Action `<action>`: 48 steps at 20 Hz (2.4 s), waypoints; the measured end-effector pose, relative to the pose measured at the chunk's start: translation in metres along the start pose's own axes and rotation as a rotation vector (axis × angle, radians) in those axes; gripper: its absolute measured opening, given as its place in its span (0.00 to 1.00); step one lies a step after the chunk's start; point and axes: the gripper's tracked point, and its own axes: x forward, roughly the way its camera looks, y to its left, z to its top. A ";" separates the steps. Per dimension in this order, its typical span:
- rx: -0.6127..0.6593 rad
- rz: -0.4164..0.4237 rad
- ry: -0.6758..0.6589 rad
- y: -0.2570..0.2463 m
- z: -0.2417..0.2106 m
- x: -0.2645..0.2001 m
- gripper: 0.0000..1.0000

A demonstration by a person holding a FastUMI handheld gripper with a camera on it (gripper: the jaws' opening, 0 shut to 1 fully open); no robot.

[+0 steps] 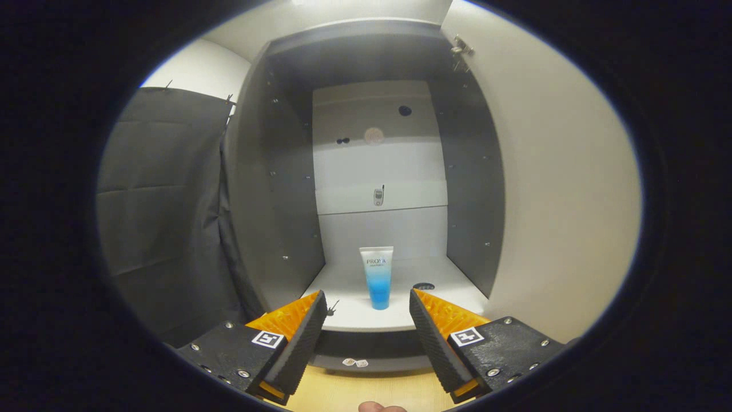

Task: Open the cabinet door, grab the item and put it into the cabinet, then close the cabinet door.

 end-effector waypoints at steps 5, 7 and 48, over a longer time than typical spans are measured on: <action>-0.008 0.094 0.000 0.020 -0.015 -0.093 0.90; -0.039 0.144 0.021 0.027 -0.033 -0.132 0.90; 0.075 -0.265 -0.110 -0.180 0.025 -0.252 0.87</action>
